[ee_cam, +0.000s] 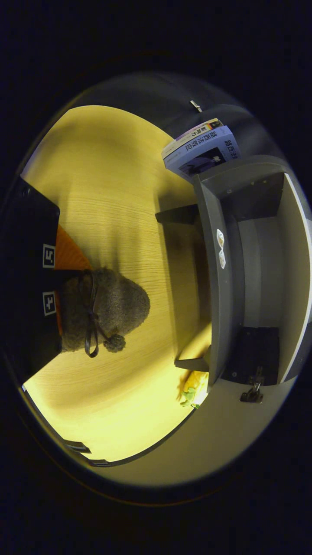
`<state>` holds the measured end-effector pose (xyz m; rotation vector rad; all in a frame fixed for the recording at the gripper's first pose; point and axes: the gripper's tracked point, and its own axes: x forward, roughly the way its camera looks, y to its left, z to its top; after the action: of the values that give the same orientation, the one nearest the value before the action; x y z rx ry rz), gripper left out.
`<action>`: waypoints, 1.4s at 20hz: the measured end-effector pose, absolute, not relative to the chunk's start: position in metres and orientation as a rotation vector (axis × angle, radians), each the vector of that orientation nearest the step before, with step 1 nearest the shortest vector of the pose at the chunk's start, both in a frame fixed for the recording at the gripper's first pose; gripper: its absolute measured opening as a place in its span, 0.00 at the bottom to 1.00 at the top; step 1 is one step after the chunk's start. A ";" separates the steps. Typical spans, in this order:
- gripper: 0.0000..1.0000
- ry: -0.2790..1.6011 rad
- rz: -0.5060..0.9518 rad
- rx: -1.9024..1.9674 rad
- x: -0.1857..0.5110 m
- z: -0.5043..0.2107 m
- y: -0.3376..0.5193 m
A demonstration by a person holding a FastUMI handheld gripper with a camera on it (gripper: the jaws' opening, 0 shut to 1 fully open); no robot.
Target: Open the shoe cabinet door, grab the shoes and put them into the shoe cabinet, then close the shoe cabinet door.
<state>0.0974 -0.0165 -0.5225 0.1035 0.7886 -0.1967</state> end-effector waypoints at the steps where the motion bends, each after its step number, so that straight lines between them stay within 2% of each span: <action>1: 0.05 0.771 -0.195 0.104 0.097 -0.510 -0.017; 16: 0.05 0.469 -0.220 0.116 0.120 -0.272 -0.042; 28: 0.05 0.330 -0.182 0.080 0.190 -0.157 -0.049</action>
<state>0.1898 -0.0487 -0.1570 0.0800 0.3301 -0.1817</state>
